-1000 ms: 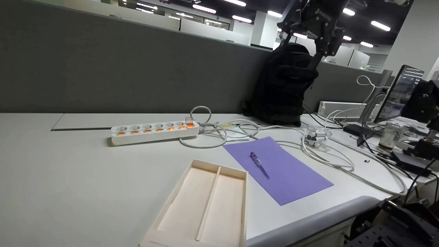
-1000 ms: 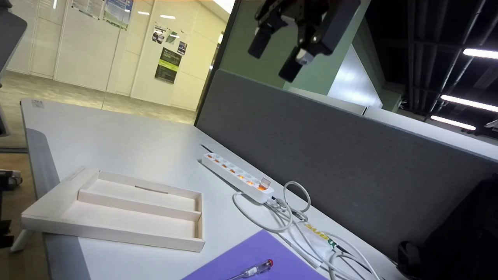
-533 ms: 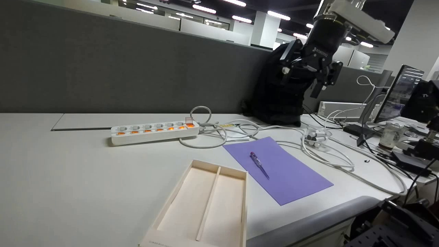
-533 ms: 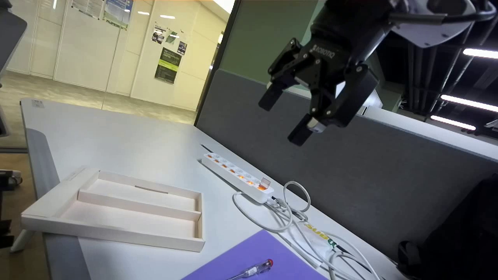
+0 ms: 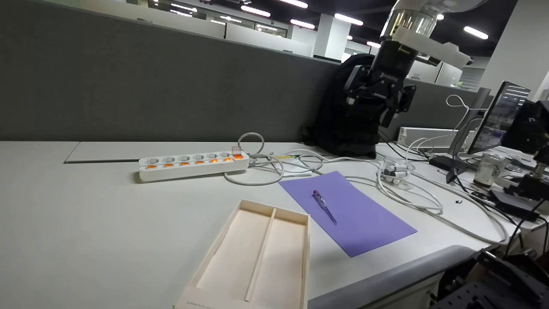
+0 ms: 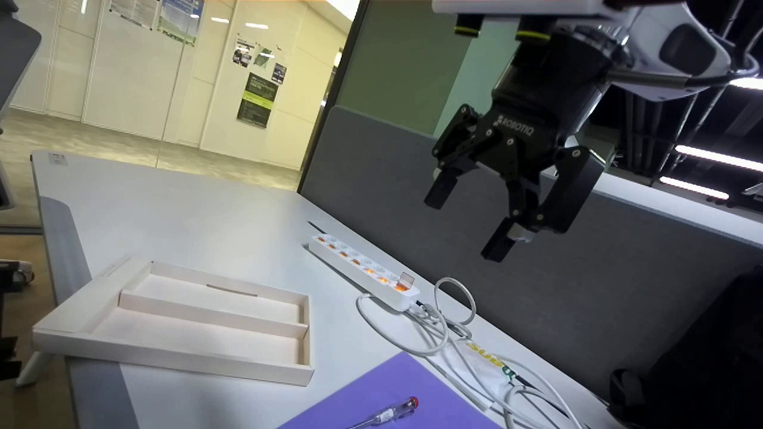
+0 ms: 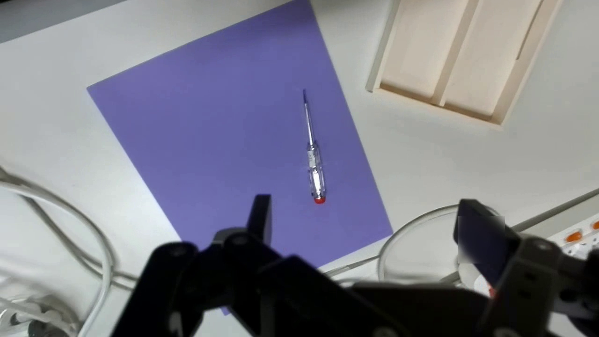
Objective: Put the screwdriver on the tray
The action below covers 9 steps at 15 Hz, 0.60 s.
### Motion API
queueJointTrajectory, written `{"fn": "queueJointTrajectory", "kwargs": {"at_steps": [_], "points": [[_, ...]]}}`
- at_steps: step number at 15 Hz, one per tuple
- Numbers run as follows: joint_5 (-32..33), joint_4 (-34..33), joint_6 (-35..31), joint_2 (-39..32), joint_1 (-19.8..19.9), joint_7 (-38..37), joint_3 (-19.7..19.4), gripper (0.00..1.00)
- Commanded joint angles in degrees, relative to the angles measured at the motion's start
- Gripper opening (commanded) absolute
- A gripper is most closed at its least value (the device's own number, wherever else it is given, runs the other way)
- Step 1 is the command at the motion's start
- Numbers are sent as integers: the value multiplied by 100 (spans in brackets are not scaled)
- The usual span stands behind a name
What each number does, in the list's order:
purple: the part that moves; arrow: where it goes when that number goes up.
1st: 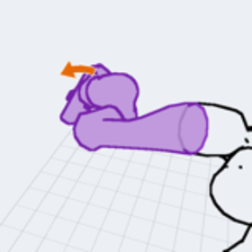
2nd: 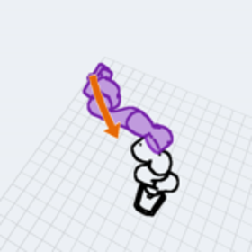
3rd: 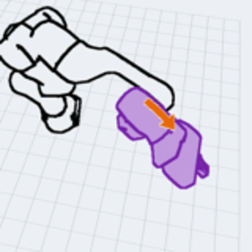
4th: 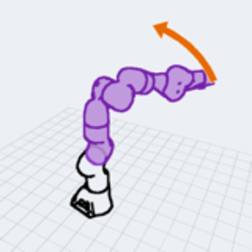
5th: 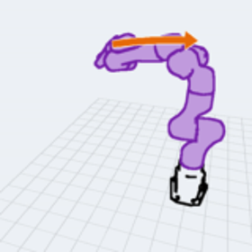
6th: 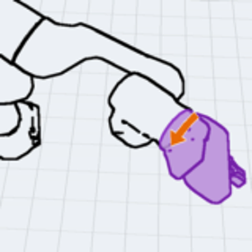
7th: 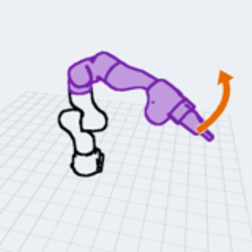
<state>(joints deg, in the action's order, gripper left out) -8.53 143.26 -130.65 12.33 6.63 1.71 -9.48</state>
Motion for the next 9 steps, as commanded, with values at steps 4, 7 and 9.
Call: {"fn": "queueJointTrajectory", "kwargs": {"at_steps": [4,7,9], "points": [[1484,130,-1501,-618,212,-1322,362,100],[1972,180,-1714,-720,216,-1800,383,100],[1779,151,-1682,-793,155,-1467,320,100]]}}
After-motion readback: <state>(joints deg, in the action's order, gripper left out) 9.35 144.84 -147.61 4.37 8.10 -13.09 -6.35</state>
